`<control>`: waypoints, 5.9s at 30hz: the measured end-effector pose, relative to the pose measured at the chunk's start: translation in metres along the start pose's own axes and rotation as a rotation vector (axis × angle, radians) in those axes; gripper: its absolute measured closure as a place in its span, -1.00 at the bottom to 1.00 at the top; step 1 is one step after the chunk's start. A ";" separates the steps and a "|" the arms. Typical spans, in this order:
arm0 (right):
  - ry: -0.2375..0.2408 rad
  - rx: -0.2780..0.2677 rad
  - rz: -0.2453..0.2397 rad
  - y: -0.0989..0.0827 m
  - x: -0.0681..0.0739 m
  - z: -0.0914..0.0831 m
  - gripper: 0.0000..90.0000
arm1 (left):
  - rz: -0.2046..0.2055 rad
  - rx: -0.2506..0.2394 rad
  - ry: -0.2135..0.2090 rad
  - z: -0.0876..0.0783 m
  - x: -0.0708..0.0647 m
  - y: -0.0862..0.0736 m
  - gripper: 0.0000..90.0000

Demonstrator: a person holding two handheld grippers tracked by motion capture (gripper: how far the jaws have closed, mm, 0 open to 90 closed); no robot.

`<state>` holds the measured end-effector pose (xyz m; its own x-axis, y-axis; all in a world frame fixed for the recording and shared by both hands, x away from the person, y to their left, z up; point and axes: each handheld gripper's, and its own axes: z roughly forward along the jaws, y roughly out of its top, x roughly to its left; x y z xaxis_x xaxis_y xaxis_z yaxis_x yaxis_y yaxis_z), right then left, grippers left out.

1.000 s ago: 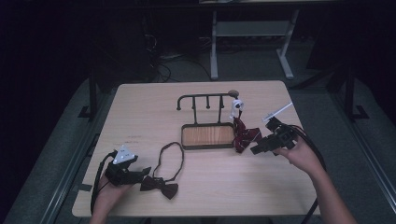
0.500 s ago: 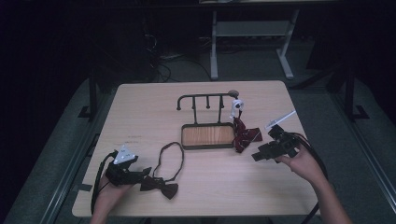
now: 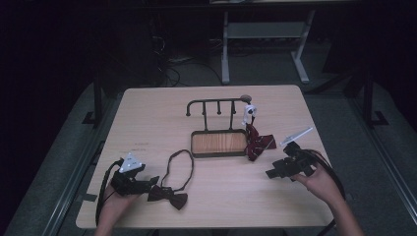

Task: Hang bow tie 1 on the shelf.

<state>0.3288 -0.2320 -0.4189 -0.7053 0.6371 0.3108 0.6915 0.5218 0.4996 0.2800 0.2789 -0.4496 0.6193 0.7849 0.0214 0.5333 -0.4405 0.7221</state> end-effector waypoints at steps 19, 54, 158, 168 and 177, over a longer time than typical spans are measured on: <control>-0.024 -0.049 0.003 -0.023 0.006 0.013 -0.04 | -0.001 -0.005 -0.015 0.001 -0.003 0.001 -0.37; -0.112 -0.153 -0.018 -0.045 0.022 0.012 -0.09 | 0.056 0.057 -0.043 0.011 -0.003 0.061 0.09; -0.079 -0.187 0.025 -0.051 0.009 0.013 -0.07 | 0.187 0.290 -0.241 0.023 0.004 0.111 0.99; -0.077 -0.184 0.029 -0.052 0.008 0.013 -0.07 | 0.182 0.268 -0.262 0.014 0.003 0.115 0.99; -0.078 -0.184 0.030 -0.052 0.009 0.013 -0.07 | 0.212 0.249 -0.283 0.002 -0.002 0.123 0.99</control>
<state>0.2888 -0.2463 -0.4529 -0.6654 0.6968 0.2677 0.6669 0.3938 0.6326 0.3454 0.2222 -0.3618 0.8451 0.5308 -0.0638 0.4786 -0.6979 0.5328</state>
